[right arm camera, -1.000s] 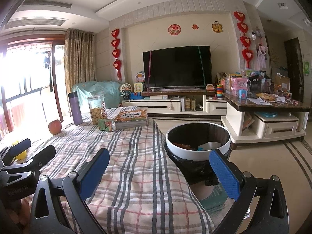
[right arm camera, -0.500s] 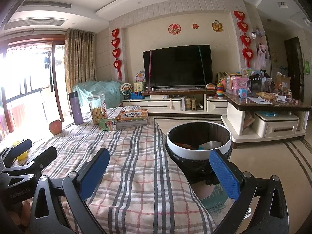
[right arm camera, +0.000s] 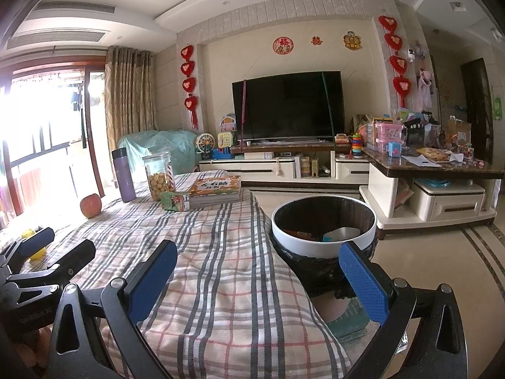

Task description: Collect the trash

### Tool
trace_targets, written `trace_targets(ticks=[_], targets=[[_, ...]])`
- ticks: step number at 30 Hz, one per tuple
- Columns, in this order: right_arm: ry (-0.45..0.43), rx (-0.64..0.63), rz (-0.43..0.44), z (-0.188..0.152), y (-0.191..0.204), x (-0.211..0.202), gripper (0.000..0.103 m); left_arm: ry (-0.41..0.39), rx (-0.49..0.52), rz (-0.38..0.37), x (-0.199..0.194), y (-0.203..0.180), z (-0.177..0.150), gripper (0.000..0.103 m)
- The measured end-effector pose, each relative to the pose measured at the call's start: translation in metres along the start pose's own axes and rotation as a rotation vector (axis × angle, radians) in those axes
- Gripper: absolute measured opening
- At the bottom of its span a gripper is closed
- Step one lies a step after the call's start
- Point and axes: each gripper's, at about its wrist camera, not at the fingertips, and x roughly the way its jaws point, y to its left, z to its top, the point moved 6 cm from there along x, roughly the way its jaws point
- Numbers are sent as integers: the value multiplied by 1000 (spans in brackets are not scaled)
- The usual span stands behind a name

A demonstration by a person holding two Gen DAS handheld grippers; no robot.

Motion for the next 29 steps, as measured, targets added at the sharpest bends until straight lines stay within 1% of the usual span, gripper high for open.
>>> trace_targets(ticks=[10,18,23,29], targets=[[25,4,14,-5,14,4,103,20,-3,1,8,2,-1,103],[63,22,28,-1,12,13,103,39,-12,-5,11,6,1,103],[110,35,45,-1,15,26,103,64,-30,-3,19,15,4,103],[190,51,76,-6,27,49,103,121,-70,3,34,29,2,103]])
